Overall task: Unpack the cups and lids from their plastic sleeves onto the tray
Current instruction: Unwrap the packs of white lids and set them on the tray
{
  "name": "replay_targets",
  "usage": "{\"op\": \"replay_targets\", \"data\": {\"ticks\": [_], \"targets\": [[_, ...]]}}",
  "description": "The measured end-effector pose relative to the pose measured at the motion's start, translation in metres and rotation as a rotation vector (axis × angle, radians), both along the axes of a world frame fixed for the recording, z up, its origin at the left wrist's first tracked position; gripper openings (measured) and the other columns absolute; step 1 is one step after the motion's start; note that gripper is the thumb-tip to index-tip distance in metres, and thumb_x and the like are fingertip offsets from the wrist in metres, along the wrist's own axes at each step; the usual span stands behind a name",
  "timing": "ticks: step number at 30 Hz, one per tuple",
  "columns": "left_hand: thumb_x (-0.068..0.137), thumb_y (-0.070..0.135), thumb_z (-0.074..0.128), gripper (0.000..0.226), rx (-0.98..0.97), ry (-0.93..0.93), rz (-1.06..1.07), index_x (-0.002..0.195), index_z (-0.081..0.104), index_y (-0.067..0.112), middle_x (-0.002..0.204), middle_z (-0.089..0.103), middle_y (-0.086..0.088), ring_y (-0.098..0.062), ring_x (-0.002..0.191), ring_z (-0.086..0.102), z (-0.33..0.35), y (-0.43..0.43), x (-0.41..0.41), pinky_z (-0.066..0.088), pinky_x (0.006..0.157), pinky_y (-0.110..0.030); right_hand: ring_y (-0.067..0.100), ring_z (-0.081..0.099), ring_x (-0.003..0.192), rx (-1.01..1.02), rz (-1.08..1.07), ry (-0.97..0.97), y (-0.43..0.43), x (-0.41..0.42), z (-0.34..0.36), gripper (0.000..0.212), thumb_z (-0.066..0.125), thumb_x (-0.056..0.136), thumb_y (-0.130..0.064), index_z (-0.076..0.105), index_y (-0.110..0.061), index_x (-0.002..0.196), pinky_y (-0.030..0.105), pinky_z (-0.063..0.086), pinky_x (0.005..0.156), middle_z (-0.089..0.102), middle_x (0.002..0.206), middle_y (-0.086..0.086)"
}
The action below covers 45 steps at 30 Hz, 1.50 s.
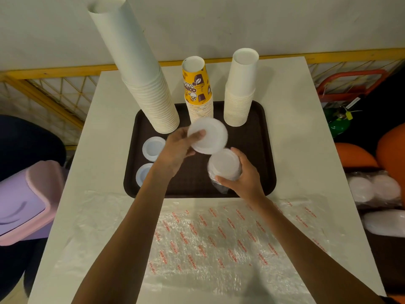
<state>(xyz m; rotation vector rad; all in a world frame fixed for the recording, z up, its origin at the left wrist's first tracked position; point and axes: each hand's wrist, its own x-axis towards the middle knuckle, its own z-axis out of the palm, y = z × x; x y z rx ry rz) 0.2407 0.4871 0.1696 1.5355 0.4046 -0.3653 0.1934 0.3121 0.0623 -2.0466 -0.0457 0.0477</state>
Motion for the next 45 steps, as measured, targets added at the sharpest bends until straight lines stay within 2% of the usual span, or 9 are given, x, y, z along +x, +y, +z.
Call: {"op": "replay_targets", "data": {"ticks": [4,10,15,18,24,32,35,40,45], "targets": [[0.089,0.022,0.064,0.036,0.072,0.064,0.282,0.120,0.052,0.010,0.112,0.058,-0.001,-0.014,0.095,0.056,-0.018,0.027,0.000,0.049,0.070,-0.020,0.009,0.040,0.123,-0.004,-0.015,0.022,0.004,0.001,0.002,0.087,0.085,0.066,-0.026,0.040,-0.011,0.139,0.032,0.039,0.105,0.049,0.136,0.003],[0.087,0.023,0.067,0.041,0.210,0.208,0.400,0.122,0.053,0.005,0.115,0.057,-0.009,-0.023,0.104,0.056,-0.073,0.032,-0.024,0.053,0.068,-0.025,0.014,0.043,0.123,-0.013,-0.062,-0.047,0.010,0.001,0.001,0.091,0.089,0.059,-0.032,0.044,-0.009,0.135,0.036,0.043,0.104,0.048,0.134,0.005],[0.087,0.024,0.068,0.040,0.338,0.162,0.415,0.118,0.055,0.001,0.104,0.057,-0.006,-0.021,0.098,0.055,-0.088,0.028,-0.032,0.053,0.090,-0.045,0.024,0.043,0.127,-0.102,-0.086,-0.103,0.011,0.002,-0.005,0.092,0.087,0.059,-0.039,0.044,-0.009,0.135,0.046,0.045,0.102,0.044,0.138,0.010],[0.088,0.028,0.066,0.041,0.445,0.101,0.393,0.118,0.055,0.002,0.110,0.061,-0.011,-0.024,0.102,0.059,-0.090,0.032,-0.033,0.053,0.091,-0.046,0.023,0.046,0.123,-0.110,-0.103,-0.104,0.013,0.002,-0.005,0.090,0.087,0.060,-0.039,0.045,-0.010,0.134,0.046,0.046,0.101,0.049,0.133,0.007],[0.093,0.034,0.057,0.044,0.716,0.058,0.264,0.123,0.054,0.002,0.120,0.060,-0.015,-0.027,0.108,0.058,-0.092,0.042,-0.032,0.048,0.091,-0.035,0.020,0.045,0.125,-0.039,-0.102,-0.028,0.018,0.000,-0.005,0.089,0.085,0.064,-0.034,0.041,-0.010,0.138,0.045,0.041,0.107,0.050,0.135,0.006],[0.088,0.040,0.062,0.066,1.055,-0.151,0.128,0.142,0.037,0.013,0.147,0.038,-0.011,-0.029,0.131,0.038,-0.083,0.023,-0.047,0.042,0.102,-0.042,0.020,0.040,0.130,-0.018,-0.082,0.012,0.023,-0.001,0.002,0.104,0.082,0.059,-0.045,0.031,-0.015,0.144,0.042,0.038,0.108,0.044,0.141,0.004],[0.083,0.038,0.068,0.071,1.128,-0.294,-0.095,0.143,0.037,0.017,0.149,0.035,-0.011,-0.030,0.136,0.032,-0.086,0.026,-0.042,0.033,0.109,-0.045,0.021,0.039,0.131,-0.034,-0.087,-0.002,0.023,0.000,0.005,0.110,0.075,0.055,-0.055,0.027,-0.015,0.146,0.039,0.037,0.107,0.042,0.143,0.006],[0.088,0.036,0.062,0.071,1.343,-0.296,-0.638,0.148,0.025,0.024,0.156,0.020,-0.006,-0.028,0.145,0.013,-0.089,0.036,-0.024,0.012,0.118,-0.044,0.013,0.037,0.129,-0.031,-0.047,-0.023,0.023,-0.002,0.003,0.105,0.075,0.060,-0.053,0.028,-0.014,0.145,0.029,0.035,0.106,0.042,0.142,0.006],[0.092,0.031,0.059,0.058,1.446,-0.269,-0.669,0.144,0.034,0.022,0.152,0.029,-0.006,-0.027,0.141,0.023,-0.091,0.043,-0.016,0.020,0.116,-0.042,0.023,0.041,0.130,-0.032,-0.057,-0.019,0.023,-0.001,0.003,0.099,0.083,0.066,-0.034,0.027,-0.011,0.145,0.043,0.041,0.107,0.043,0.141,0.009]]}}
